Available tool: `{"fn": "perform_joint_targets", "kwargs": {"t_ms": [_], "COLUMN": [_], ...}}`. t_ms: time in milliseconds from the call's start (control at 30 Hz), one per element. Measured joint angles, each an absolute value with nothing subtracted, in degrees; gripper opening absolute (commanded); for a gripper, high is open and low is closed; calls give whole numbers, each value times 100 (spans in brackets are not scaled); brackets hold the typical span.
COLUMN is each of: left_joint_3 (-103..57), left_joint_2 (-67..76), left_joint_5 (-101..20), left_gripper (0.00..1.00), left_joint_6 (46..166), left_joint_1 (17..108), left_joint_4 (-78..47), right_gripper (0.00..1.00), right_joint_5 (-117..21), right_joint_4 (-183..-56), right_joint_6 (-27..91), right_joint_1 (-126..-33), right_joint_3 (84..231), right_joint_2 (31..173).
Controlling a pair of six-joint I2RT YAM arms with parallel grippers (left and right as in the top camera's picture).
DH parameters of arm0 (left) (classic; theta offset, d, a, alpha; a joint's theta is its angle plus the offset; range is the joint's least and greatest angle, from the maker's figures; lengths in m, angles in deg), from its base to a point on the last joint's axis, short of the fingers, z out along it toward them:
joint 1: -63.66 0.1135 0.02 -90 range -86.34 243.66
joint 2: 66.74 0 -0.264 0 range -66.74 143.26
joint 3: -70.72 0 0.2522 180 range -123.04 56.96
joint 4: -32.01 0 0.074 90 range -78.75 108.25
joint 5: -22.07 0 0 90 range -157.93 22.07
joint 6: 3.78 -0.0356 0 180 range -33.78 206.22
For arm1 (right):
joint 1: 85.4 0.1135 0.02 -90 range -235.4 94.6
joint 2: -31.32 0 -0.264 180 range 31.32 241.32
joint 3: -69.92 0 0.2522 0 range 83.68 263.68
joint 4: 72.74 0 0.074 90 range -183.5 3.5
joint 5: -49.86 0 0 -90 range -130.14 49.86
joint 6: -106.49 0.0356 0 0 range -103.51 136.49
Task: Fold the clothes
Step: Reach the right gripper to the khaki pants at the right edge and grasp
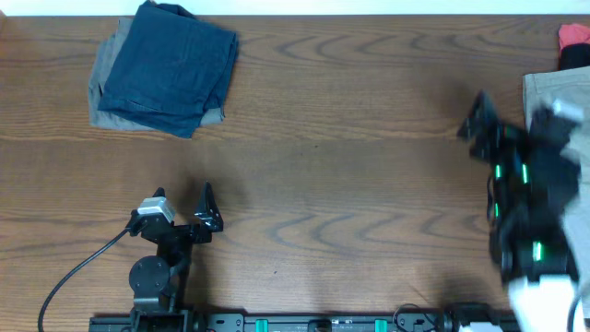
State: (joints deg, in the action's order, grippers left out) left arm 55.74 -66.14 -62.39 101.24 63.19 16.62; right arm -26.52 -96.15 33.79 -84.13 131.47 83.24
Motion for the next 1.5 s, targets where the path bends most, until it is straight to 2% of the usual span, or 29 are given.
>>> {"fn": "perform_joint_targets", "kwargs": {"t_ms": [200, 367, 467, 1100, 1400, 1500], "left_joint_3": [5574, 5574, 5574, 5574, 5574, 5574], "left_joint_2": [-6614, -6614, -6614, -6614, -6614, -6614], "left_joint_5": [-6239, -6239, -6237, -6239, -6237, -6239], "left_gripper": [98, 98, 98, 98, 98, 98], "left_joint_6": [10124, 10122, 10124, 10122, 10124, 10124], "left_joint_1": [6319, 6319, 6319, 6319, 6319, 6319], "left_joint_4": [1662, 1660, 1660, 1660, 1660, 1660], "right_gripper": [99, 99, 99, 99, 98, 93], "right_joint_5": [-1821, -1426, -1159, -149, -46, 6], "right_joint_4": [-11242, -13211, -13587, -13003, -12466, -12343], "right_joint_6": [2765, 2080, 1827, 262, -44, -107], "right_joint_1": [-8611, -8928, -9044, -9940, -10093, -10120], "right_joint_3": [15713, 18185, 19057, 19367, 19374, 19404], "right_joint_2": [11216, 13325, 14177, 16649, 17012, 17063]}}
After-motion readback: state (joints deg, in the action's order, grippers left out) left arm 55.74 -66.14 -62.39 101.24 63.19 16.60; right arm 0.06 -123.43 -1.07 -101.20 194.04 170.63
